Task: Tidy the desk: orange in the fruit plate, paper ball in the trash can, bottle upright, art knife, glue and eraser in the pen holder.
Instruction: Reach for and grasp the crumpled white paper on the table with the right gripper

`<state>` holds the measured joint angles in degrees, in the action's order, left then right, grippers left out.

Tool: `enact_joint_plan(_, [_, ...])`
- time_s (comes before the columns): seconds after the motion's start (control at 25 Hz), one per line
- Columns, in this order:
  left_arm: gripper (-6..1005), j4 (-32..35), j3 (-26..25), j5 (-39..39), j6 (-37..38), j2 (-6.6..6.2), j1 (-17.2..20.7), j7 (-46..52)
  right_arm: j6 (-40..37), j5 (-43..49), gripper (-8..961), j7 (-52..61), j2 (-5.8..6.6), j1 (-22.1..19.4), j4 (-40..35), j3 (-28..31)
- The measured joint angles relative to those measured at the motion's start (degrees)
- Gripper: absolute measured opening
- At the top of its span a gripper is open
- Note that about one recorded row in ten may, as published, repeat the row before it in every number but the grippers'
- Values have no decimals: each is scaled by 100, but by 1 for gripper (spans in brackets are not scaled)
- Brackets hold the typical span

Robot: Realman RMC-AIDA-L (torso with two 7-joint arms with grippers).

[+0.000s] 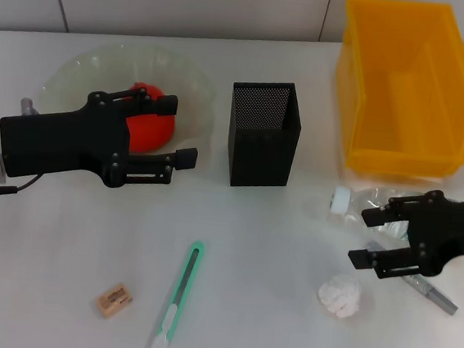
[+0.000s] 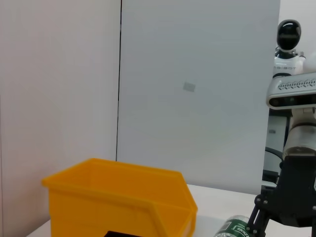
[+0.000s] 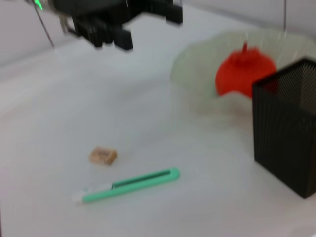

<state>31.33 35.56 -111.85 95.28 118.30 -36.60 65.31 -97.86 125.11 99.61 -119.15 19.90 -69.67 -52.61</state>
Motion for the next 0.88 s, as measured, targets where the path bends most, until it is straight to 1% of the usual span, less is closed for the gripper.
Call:
enact_joint_plan(0.04, [829, 0, 0, 0, 0, 0, 0, 0, 0, 0, 727, 0, 0, 0, 0, 0])
enact_joint_plan(0.08, [829, 1, 8, 2, -3, -1, -10, -13, -94, 282, 727, 422, 4, 177, -233, -204])
enact_joint_plan(0.12, [829, 1, 8, 2, -3, -1, -10, -13, -94, 282, 727, 422, 4, 177, -233, -204])
enact_joint_plan(0.24, [828, 9, 16, 4, -11, -1, 12, -56, -312, 593, 727, 986, 5, 531, -444, -504])
enact_joint_plan(0.36, [828, 27, 19, 6, -12, -7, 47, -63, -463, 927, 727, 1597, 6, 953, -466, -798])
enact_joint_plan(0.4, [828, 36, 19, 6, -12, -8, 56, -63, -480, 1200, 727, 1984, 6, 1174, -454, -1012])
enact_joint_plan(0.44, [828, 41, 20, 6, -12, -8, 62, -63, -480, 1200, 727, 1984, 6, 1174, -454, -1012])
enact_joint_plan(0.6, [828, 49, 13, 6, -11, -19, 120, -63, -554, 1654, 726, 2580, 7, 1383, -534, -1322])
enact_joint_plan(0.88, [827, 49, 16, 6, -12, -15, 129, -83, -822, 1836, 727, 2964, 7, 1427, -531, -1424])
